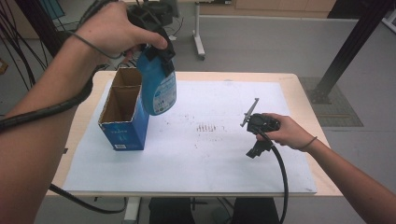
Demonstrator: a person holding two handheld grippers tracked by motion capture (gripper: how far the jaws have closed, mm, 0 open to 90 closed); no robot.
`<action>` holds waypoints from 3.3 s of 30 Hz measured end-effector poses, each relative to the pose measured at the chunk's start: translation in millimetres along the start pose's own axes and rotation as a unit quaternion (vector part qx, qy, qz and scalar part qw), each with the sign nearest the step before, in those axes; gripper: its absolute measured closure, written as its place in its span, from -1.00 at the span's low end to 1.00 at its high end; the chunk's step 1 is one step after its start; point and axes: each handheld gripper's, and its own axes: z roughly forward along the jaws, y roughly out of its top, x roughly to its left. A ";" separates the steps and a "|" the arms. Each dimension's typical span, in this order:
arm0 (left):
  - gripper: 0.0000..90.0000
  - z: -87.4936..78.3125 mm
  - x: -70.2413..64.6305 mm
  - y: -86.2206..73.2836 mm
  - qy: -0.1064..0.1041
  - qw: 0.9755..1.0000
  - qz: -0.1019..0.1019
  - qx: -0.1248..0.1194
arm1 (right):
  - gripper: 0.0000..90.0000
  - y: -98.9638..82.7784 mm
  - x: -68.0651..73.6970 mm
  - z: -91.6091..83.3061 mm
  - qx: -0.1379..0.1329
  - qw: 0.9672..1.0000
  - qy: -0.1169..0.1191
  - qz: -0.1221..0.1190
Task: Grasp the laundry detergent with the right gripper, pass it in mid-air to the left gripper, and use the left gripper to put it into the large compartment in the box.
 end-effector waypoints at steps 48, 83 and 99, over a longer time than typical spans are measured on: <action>-0.16 -10.8 121.6 -23.7 0.059 0.964 -0.258 -0.009 | -0.90 11.6 7.7 2.9 -0.003 1.000 -0.012 -0.016; -0.16 92.5 151.0 -40.7 0.029 0.955 -0.292 0.045 | -0.89 6.6 7.2 3.5 -0.007 1.000 -0.010 -0.011; -0.16 125.6 153.8 -43.6 0.025 0.953 -0.296 0.060 | -0.88 6.4 7.8 7.7 -0.006 1.000 -0.008 -0.009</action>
